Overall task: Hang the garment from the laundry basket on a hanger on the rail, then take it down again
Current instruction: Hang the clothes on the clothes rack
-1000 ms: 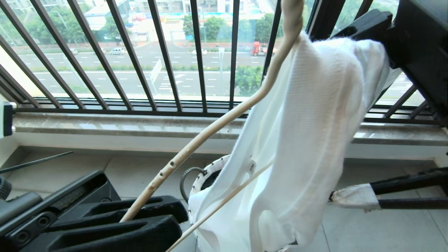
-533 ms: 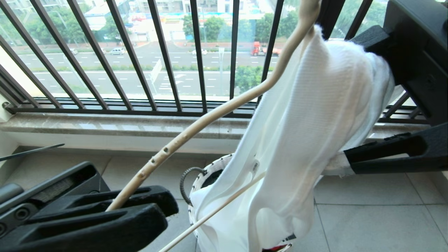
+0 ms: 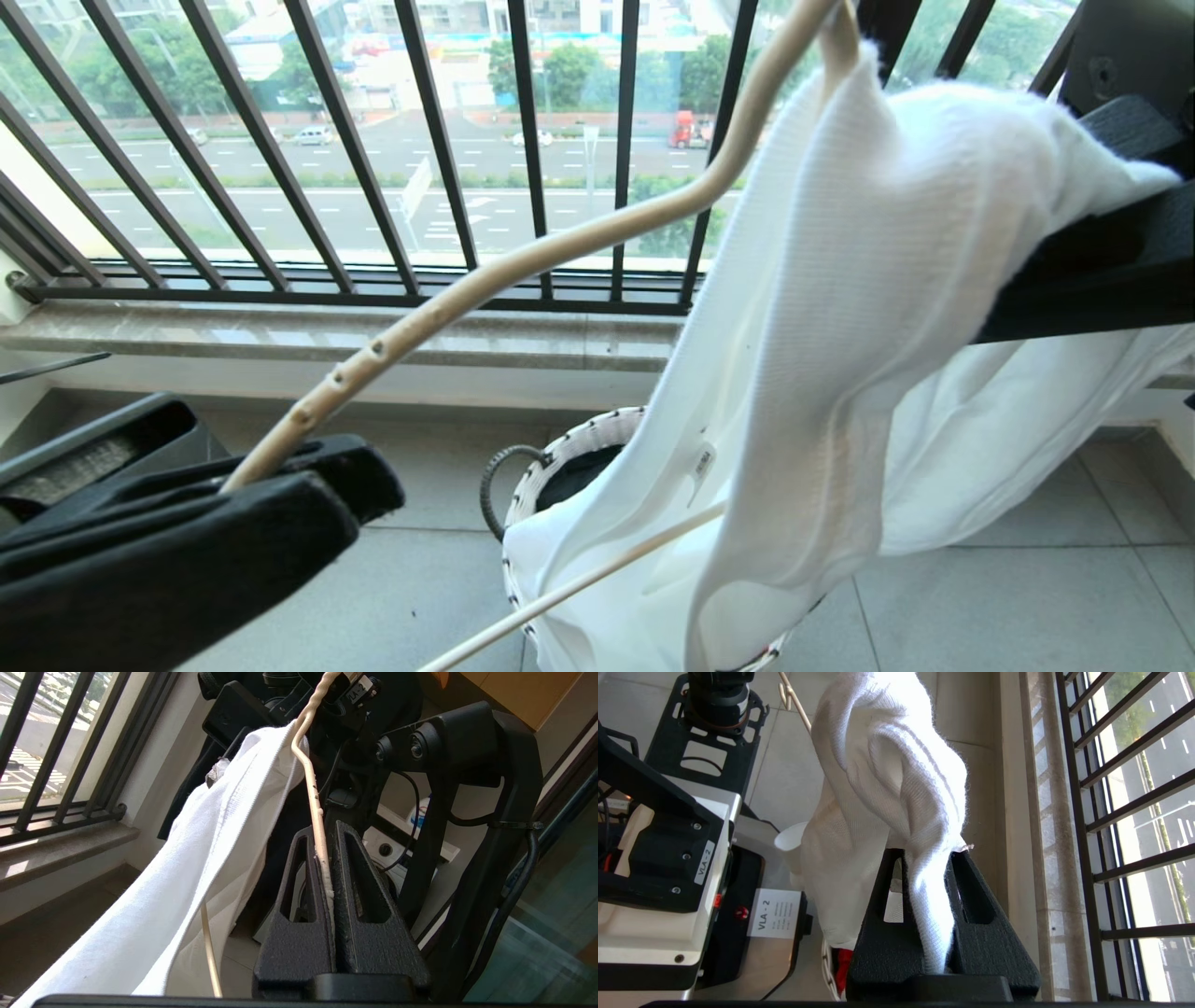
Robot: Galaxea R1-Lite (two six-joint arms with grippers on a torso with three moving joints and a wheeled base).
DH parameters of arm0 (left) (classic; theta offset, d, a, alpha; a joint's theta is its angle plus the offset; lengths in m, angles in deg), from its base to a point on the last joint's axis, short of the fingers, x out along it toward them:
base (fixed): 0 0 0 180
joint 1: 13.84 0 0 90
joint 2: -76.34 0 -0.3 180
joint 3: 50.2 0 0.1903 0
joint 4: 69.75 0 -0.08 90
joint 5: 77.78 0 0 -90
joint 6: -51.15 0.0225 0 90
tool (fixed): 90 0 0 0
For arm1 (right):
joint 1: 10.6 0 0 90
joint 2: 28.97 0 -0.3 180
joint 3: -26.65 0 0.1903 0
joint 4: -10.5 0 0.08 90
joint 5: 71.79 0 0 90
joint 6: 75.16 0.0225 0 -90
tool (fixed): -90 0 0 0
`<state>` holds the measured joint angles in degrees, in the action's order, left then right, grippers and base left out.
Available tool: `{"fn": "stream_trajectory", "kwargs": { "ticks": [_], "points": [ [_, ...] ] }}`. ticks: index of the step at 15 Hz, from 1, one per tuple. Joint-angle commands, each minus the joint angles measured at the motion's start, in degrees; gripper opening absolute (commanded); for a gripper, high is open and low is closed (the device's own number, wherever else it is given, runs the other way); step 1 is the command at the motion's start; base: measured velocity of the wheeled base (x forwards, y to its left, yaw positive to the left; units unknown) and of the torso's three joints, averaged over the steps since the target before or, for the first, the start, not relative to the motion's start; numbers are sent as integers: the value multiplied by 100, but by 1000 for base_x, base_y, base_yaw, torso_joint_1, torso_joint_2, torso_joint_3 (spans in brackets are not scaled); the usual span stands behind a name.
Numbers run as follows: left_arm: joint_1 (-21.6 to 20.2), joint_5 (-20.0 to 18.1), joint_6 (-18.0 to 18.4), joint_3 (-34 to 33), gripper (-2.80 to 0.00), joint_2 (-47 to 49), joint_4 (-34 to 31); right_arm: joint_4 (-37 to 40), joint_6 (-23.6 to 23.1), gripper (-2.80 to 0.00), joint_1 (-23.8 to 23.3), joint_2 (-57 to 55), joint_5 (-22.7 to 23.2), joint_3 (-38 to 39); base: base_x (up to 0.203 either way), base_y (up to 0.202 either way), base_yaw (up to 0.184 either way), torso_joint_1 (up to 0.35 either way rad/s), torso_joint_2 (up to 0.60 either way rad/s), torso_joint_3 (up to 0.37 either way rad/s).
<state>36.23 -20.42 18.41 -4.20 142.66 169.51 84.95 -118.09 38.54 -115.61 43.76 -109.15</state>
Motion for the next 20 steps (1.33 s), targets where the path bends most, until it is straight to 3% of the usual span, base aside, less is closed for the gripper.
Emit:
{"fn": "stream_trajectory", "kwargs": {
  "ticks": [1,5,9,13,17,20],
  "points": [
    [-32,-6,138,19,-280,-76,31,-28,-4,-280,-19,156,-15,-15,0,0,0,0,0,0],
    [-101,-6,205,55,-280,-2,-407,25,13,-280,-19,272,-43,3,0,0,0,0,0,0],
    [-129,2,723,142,-280,168,-650,92,17,-280,-36,314,-41,114,0,0,0,0,0,0],
    [-579,25,824,513,-280,-298,-1117,96,22,-280,-219,312,-50,318,0,0,0,0,0,0],
    [-669,263,1047,1160,-280,-836,-2796,88,196,-280,-575,205,-50,364,0,0,0,0,0,0],
    [-688,540,1076,1692,-280,-1172,-4034,70,242,-280,-590,37,-79,338,0,0,0,0,0,0]
  ]
}}
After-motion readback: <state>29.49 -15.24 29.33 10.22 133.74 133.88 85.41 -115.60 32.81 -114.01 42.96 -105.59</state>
